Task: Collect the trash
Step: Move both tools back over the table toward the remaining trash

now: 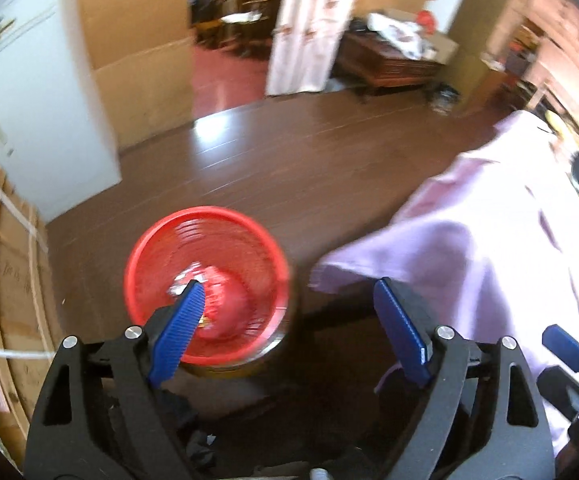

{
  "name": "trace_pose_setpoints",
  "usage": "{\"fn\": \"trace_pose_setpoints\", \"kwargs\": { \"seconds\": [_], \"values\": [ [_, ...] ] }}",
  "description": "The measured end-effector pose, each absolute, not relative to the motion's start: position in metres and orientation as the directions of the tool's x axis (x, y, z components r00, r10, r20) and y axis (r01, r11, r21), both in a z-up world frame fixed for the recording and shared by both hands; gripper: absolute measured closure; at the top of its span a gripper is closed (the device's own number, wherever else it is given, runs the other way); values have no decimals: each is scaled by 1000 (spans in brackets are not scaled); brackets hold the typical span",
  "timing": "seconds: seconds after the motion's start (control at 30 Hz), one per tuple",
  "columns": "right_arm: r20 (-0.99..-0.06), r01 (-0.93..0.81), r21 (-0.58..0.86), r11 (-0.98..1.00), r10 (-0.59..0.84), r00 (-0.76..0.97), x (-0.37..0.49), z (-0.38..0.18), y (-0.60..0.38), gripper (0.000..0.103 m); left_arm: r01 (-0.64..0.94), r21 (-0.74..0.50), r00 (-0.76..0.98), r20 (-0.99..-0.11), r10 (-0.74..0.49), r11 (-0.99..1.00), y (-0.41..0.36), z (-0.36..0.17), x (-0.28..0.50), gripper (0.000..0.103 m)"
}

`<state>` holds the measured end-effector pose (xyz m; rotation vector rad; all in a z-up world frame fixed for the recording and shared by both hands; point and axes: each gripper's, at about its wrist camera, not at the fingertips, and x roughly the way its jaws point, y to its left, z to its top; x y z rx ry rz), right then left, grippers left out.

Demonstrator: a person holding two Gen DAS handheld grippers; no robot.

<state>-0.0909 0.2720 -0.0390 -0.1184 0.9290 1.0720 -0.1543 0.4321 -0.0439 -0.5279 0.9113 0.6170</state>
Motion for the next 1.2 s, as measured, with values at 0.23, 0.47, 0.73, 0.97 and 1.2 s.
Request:
{"fn": "trace_pose_setpoints", "kwargs": {
  "seconds": [0.23,0.47,0.73,0.97,1.2],
  "values": [
    [-663,-661,316,680,657,359,-64,-15,149,39,-495,-132,548,-815,190,859,343,-19,-104,16],
    [-655,-450,303,840,526,542,-42,-13,16,34,-254,-100,590,-805,71,962,237,-9,-51,15],
    [-678,-180,263,948,314,665,-35,-32,-93,33,18,-72,592,-803,-69,997,118,1,16,14],
    [-702,-12,216,976,164,693,-21,-42,-159,33,153,-97,558,-813,-167,983,50,-4,54,14],
    [-727,77,242,967,128,674,-7,-45,-189,33,209,-124,525,-823,-218,970,22,-10,73,14]
  ]
}}
